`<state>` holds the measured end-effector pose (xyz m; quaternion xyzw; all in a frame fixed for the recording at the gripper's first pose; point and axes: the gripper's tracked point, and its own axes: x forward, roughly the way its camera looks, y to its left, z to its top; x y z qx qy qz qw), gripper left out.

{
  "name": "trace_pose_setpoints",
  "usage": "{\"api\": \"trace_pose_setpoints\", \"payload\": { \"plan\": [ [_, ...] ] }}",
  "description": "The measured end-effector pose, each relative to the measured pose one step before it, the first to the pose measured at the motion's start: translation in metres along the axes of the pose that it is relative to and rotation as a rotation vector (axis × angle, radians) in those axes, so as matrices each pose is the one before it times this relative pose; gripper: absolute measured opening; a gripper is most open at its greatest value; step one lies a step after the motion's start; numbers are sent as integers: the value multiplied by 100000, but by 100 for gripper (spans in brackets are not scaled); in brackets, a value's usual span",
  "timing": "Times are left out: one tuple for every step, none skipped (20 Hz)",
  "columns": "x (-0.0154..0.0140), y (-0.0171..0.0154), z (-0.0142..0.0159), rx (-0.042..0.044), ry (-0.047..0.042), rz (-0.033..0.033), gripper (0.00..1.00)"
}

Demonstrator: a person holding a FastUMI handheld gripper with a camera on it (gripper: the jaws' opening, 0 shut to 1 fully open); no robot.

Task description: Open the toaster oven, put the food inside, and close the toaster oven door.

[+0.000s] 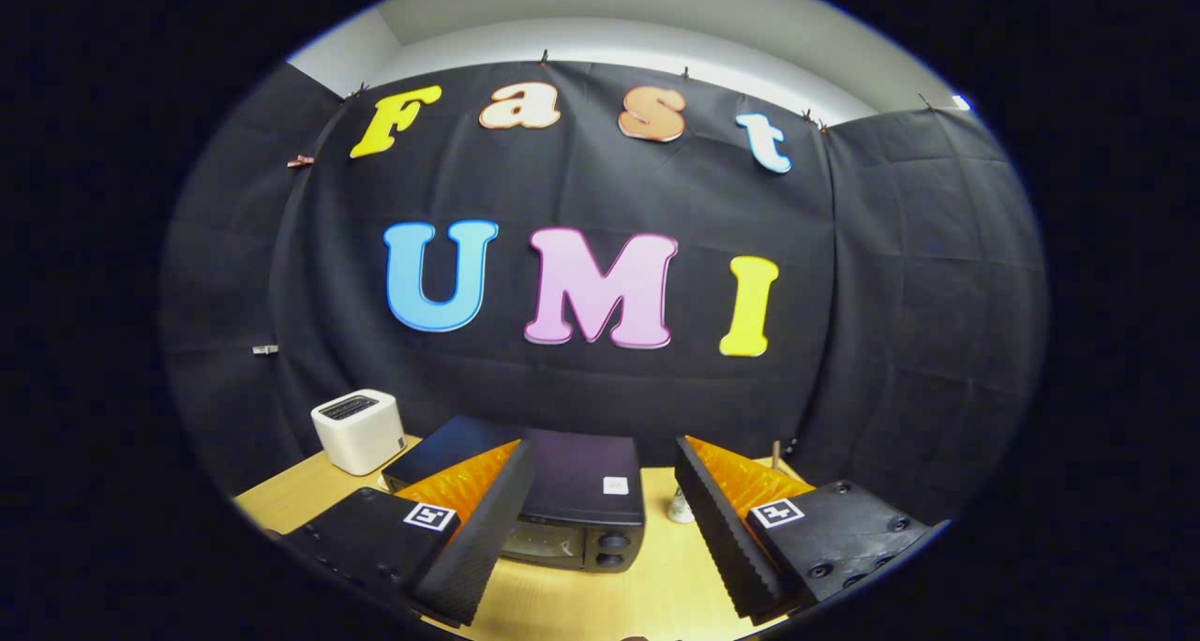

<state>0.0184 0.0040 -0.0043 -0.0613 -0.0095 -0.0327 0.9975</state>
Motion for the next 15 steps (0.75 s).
{"api": "trace_pose_setpoints", "payload": {
  "plan": [
    [-681, -1007, 525, 1187, -1676, -1043, 98],
    [-691, -688, -6, 1273, -102, -603, 98],
    [-891, -762, -307, 443, 1013, -341, 98],
    [-827, -947, -513, -794, 1548, -682, 98],
    [-1136, -1061, -576, -1187, 1570, -1608, 98],
    [-898, -919, -348, -873, 810, -1335, 98],
    [-957, -803, -266, -319, 134, -1077, 98],
    [-741, -771, -419, 99, 521, -1031, 98],
    [-954, -632, -467, 307, 981, -879, 98],
    [-940, -658, -542, 100, 1257, -966, 98],
    [-989, -559, -295, 141, 725, -727, 98],
    [-534, -371, -33, -213, -114, -423, 98],
    [-468, -380, 215, -690, -687, -993, 98],
    [-283, -324, 248, -581, -747, -735, 98],
    [-213, -10, 322, 161, -560, -167, 98]
  ]
}}
